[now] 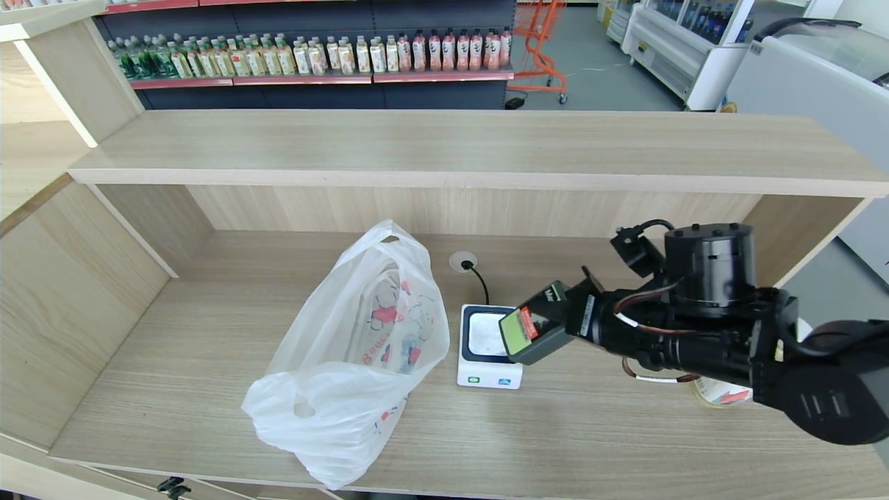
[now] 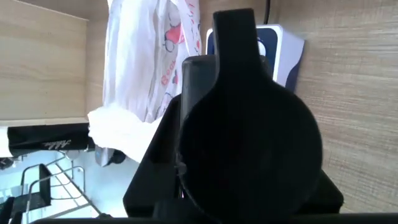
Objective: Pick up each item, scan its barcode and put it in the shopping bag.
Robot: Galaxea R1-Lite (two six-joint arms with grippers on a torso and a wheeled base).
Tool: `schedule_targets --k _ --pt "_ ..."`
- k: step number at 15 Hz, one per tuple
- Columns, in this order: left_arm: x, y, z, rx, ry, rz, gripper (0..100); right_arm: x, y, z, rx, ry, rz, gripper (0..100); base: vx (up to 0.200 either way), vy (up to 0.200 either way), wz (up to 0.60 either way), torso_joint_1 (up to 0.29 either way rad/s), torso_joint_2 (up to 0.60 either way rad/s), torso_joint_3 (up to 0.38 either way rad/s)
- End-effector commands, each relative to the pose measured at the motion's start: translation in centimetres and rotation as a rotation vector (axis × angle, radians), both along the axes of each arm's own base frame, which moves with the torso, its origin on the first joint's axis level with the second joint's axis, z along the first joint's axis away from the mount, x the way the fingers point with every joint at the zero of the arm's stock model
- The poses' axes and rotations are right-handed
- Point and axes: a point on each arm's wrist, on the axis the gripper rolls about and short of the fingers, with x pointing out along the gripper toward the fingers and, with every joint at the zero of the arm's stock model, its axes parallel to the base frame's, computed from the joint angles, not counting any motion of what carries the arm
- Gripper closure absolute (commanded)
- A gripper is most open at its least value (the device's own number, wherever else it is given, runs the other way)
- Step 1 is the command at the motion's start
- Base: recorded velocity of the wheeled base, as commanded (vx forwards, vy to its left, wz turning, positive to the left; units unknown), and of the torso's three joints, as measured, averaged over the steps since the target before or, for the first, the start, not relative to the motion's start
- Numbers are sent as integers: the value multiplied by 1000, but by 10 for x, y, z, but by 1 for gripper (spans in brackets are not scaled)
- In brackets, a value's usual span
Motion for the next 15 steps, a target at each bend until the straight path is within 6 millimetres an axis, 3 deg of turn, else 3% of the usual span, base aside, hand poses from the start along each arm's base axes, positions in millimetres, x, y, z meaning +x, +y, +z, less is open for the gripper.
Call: schedule_targets --k 1,5,11,13,15 --pt "0 0 0 0 0 0 0 23 19 -31 -35 73 20 100 0 0 0 0 0 0" --pt "0 0 0 0 0 0 0 40 41 -42 -60 54 58 100 0 0 0 0 0 0" --pt "0 0 0 0 0 0 0 50 53 -49 -122 -2 90 100 0 0 0 0 0 0" --pt "0 0 0 0 0 0 0 44 50 -26 -84 -49 87 100 0 0 0 0 0 0" --pt "0 0 0 0 0 0 0 21 37 24 4 -145 75 100 0 0 0 0 0 0"
